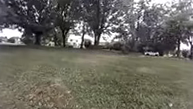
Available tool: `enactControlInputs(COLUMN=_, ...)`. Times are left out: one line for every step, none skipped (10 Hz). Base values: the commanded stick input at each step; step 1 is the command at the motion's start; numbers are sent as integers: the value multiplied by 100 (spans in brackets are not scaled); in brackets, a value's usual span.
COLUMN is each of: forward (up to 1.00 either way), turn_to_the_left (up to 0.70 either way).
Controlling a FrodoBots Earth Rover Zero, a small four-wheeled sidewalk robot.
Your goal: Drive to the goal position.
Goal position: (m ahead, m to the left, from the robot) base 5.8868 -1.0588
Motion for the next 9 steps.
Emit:
enactControlInputs(forward=50, turn_to_the_left=0)
enactControlInputs(forward=50, turn_to_the_left=0)
enactControlInputs(forward=50, turn_to_the_left=0)
enactControlInputs(forward=50, turn_to_the_left=0)
enactControlInputs(forward=50, turn_to_the_left=0)
enactControlInputs(forward=50, turn_to_the_left=0)
enactControlInputs(forward=50, turn_to_the_left=0)
enactControlInputs(forward=50, turn_to_the_left=0)
enactControlInputs(forward=50, turn_to_the_left=0)
